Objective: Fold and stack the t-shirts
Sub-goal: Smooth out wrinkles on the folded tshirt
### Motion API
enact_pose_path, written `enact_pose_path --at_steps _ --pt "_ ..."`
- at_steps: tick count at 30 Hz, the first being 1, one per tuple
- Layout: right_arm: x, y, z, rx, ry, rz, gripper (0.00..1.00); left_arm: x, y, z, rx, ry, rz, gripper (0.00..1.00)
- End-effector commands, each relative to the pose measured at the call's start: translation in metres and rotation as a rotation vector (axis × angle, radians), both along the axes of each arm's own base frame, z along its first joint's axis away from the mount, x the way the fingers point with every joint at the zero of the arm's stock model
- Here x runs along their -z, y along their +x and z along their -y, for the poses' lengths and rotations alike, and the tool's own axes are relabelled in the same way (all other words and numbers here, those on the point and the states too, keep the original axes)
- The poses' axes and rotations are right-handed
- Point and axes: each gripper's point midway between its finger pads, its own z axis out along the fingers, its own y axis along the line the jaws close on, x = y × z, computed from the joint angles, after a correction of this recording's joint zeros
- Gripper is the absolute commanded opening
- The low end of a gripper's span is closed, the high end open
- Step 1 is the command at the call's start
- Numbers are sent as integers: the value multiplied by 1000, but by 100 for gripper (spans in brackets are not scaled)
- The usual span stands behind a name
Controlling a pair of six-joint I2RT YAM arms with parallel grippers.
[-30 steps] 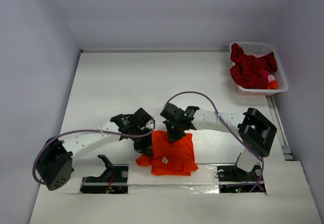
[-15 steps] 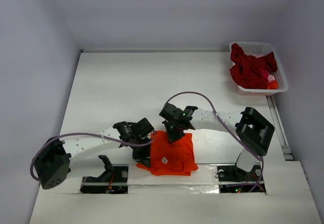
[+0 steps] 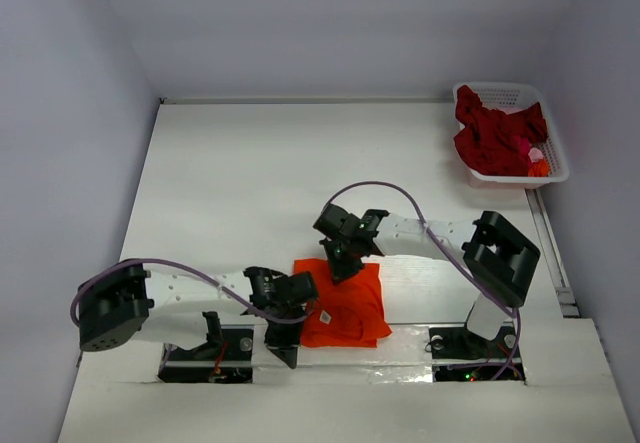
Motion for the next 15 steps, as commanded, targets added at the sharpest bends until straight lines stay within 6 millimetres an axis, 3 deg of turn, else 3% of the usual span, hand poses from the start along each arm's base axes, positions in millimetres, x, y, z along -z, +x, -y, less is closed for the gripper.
enact_pose_path --at_steps 1,4,5,7,8,10,15 --pt "-8 6 -20 -8 55 16 0 0 -14 4 -18 4 -49 0" --pt "-7 7 -21 -10 57 14 0 -12 -11 7 -6 1 -2 0" --pt "-7 7 -21 -9 54 15 0 -28 -2 20 -12 -50 47 0" --pt "-7 8 -19 -7 45 21 0 -43 5 21 -25 -45 89 0" --pt "-11 8 -18 -5 50 28 0 -58 15 31 -41 -75 141 0" --pt "-12 9 -14 4 38 38 0 -65 26 25 -66 -34 184 0" --pt "-7 7 -13 11 38 25 0 -68 79 23 -218 12 317 0"
